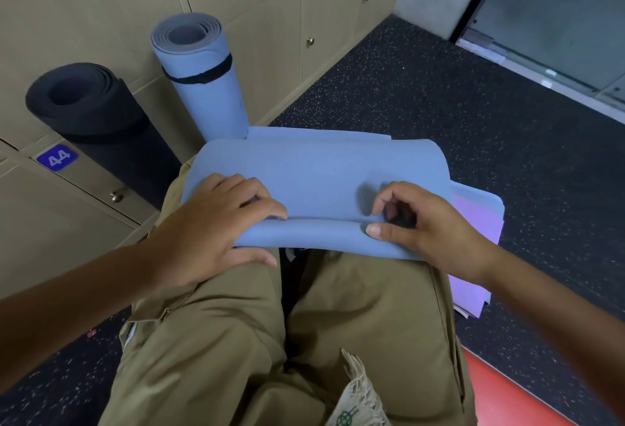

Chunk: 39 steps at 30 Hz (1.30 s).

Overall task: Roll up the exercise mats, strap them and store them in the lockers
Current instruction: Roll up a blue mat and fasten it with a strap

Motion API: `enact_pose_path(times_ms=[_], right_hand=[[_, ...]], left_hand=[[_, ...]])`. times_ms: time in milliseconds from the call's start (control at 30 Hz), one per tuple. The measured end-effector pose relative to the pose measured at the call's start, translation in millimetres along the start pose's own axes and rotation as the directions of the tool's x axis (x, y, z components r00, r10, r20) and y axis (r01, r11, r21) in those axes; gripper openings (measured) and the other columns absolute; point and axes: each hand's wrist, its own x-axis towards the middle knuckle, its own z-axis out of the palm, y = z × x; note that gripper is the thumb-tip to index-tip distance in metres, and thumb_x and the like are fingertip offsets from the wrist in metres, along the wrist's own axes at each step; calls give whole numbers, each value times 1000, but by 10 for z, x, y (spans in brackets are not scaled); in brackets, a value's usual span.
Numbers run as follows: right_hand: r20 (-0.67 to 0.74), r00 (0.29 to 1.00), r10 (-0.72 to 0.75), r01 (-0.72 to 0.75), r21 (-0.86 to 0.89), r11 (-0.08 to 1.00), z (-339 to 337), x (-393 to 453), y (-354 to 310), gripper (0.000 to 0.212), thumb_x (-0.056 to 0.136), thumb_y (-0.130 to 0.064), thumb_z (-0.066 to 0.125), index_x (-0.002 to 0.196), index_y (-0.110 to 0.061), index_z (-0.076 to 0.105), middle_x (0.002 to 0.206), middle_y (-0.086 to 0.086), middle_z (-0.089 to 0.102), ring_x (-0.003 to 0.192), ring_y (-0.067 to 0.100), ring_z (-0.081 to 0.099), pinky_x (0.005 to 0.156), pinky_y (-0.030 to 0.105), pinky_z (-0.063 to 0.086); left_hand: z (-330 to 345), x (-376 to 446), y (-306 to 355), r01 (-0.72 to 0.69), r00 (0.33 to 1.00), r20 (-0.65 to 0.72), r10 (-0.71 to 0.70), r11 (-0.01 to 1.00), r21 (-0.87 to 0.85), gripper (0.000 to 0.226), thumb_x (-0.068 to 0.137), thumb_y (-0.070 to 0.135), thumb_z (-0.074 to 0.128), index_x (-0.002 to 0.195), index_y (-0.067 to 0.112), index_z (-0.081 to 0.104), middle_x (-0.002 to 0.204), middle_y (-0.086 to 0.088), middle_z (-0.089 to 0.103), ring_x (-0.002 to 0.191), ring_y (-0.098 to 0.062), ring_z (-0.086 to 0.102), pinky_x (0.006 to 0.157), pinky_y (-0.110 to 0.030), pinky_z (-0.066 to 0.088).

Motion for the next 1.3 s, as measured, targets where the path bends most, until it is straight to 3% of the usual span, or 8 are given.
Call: enact_pose_path(times_ms=[133,233,367,600,767,967,1200,1300], right_hand=[[-63,995,-82,64,-254,965,69,0,-14,16,87,-31,79,85,-30,63,86,-13,56,85,10,54,73,29,45],[-120,940,-319,246,-411,878,130,-66,16,5,96,-29,70,92,-25,70,89,-14,58,84,8,55,71,33,49],[-83,852,-516,396,-541,741,94,-89,122,25,98,-36,68,99,-11,74,94,2,65,83,25,62,73,38,53],[-39,882,-470,378,-538,754,10,79,99,35,93,-52,68,93,-17,71,83,-8,61,77,13,56,69,24,44],[-18,966,-258,243,-287,927,-92,190,72,32,91,-53,70,83,-22,70,75,-12,60,72,10,57,66,17,42],[79,990,-120,124,-40,991,-169,293,28,29,83,-43,74,78,-15,73,77,-5,69,70,12,60,67,23,47],[30,975,-219,221,-154,963,-134,327,106,24,82,-46,77,90,-24,71,93,-8,57,93,13,56,83,21,42],[-23,938,-345,312,-380,871,-83,267,75,27,89,-51,71,92,-24,70,90,-12,57,88,9,54,78,27,45]], left_hand=[[15,13,-20,-24,999,-23,24,1000,-17,41,94,60,57,117,28,68,107,16,55,92,-10,49,81,-27,35],[-13,49,-39,6,1000,28,-5,998,-64,35,97,60,54,114,34,69,104,23,56,97,-6,49,86,-22,32],[-75,170,-74,100,992,90,-85,979,-176,26,95,62,51,103,44,68,97,26,61,101,-4,51,92,-20,30],[-138,367,-225,231,956,250,-156,923,-307,37,89,64,46,100,39,70,97,16,70,106,-11,55,101,-33,35],[-129,304,-115,7,999,-38,-15,976,-220,31,96,41,58,110,18,72,103,10,65,98,-9,55,93,-20,39],[-58,291,-21,-95,981,-160,113,989,116,30,99,34,56,101,12,77,94,1,69,78,-24,64,69,-31,42],[70,307,195,-7,987,-157,36,984,179,51,83,65,61,93,15,69,85,4,63,73,-24,56,59,-41,48],[122,358,161,-6,986,-158,43,974,225,44,88,61,58,89,17,64,80,5,59,72,-22,53,58,-37,42]])
